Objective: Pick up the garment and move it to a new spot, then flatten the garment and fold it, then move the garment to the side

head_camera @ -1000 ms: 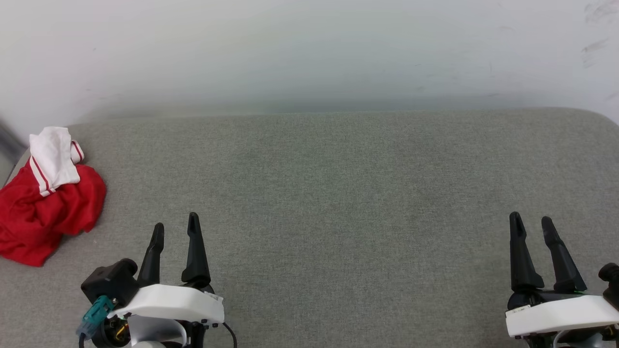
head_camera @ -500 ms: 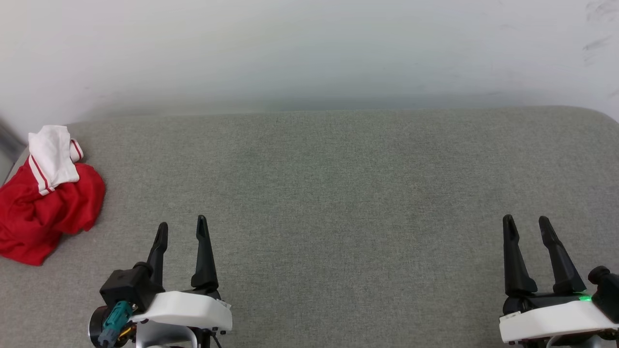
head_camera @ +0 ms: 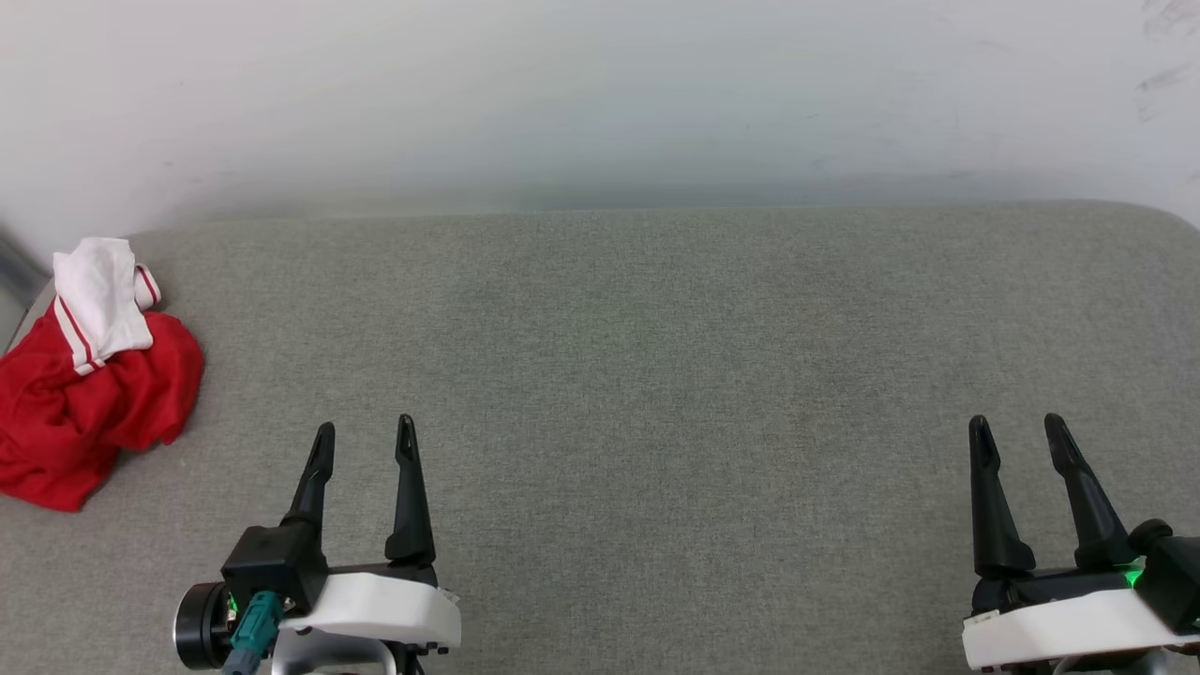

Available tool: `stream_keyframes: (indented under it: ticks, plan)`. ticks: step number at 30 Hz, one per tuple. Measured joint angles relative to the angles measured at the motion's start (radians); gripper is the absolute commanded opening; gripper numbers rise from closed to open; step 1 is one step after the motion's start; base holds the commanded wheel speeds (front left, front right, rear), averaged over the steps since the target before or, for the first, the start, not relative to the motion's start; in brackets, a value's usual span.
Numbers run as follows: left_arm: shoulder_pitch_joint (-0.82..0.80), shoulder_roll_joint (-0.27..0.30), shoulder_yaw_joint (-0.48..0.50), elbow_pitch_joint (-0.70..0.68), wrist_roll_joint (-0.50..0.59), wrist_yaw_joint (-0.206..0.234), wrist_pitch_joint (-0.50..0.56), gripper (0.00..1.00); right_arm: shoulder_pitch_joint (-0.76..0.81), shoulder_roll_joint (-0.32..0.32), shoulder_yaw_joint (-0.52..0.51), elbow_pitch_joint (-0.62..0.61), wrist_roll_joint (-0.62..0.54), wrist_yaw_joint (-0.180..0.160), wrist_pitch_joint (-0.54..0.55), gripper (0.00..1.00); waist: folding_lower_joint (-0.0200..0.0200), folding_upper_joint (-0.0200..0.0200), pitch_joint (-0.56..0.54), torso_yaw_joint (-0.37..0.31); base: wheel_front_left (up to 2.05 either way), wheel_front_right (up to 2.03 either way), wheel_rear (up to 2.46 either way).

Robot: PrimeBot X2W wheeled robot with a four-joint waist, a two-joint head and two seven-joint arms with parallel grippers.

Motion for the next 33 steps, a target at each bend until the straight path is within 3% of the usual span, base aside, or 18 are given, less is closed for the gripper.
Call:
stream_keyframes:
  ticks: [20, 33]
  plan:
    - [0.015, 0.001, -0.017, 0.007, 0.1, -0.015, -0.035, 1.0, 0.014, 0.0, 0.005, -0.011, -0.098, 0.0, -0.036, 1.0, 0.0, 0.0, 0.0, 0.003, 0.0, 0.0, 0.0]
    - [0.017, 0.001, -0.012, 0.033, 0.079, -0.027, -0.038, 1.0, 0.015, 0.0, 0.004, 0.016, -0.039, 0.0, -0.037, 1.0, 0.0, 0.0, -0.003, 0.0, 0.0, 0.0, 0.0]
